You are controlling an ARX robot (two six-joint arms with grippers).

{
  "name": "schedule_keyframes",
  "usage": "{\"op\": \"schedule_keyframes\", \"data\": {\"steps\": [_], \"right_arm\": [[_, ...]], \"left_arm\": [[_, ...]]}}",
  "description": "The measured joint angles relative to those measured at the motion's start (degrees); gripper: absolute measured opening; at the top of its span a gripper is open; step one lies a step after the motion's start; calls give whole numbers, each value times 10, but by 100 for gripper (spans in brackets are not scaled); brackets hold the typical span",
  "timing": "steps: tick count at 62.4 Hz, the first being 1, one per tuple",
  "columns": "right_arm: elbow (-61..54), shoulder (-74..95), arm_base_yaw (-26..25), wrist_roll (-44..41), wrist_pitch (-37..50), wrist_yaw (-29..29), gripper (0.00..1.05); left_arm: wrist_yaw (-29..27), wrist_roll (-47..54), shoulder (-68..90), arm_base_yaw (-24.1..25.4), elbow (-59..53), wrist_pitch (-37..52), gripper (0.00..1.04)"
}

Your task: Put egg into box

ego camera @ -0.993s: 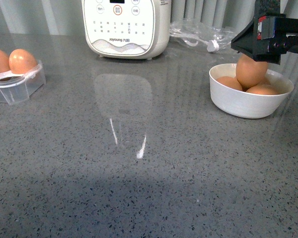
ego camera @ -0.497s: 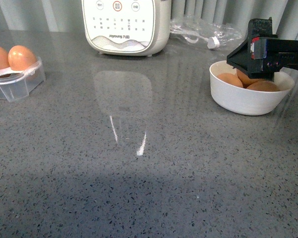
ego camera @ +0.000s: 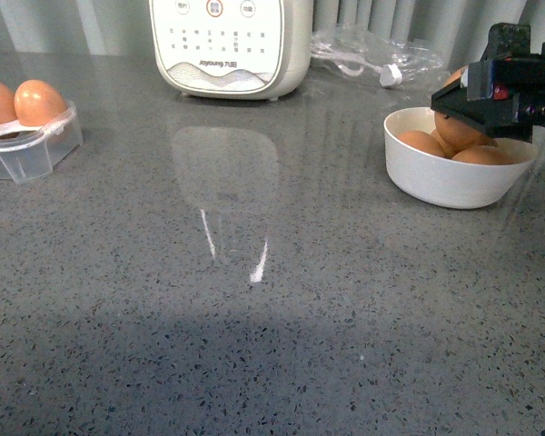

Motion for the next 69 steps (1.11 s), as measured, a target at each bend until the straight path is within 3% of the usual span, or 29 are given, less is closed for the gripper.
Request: {"op": "schedule_keyframes", "data": {"steps": [17, 22, 32, 49, 69], "right_arm": [[22, -52, 30, 3, -3, 8, 42], [52, -49, 56, 17, 4, 7, 42], [124, -6, 137, 72, 55, -48, 42], [196, 76, 241, 84, 12, -110, 42], [257, 152, 262, 64, 9, -115, 42]], "left_arm": [[0, 0, 0, 0, 0, 0, 98], [0, 0, 0, 0, 0, 0, 98], [0, 0, 0, 0, 0, 0, 98], [0, 0, 0, 0, 0, 0, 98], [0, 0, 0, 0, 0, 0, 98]]}}
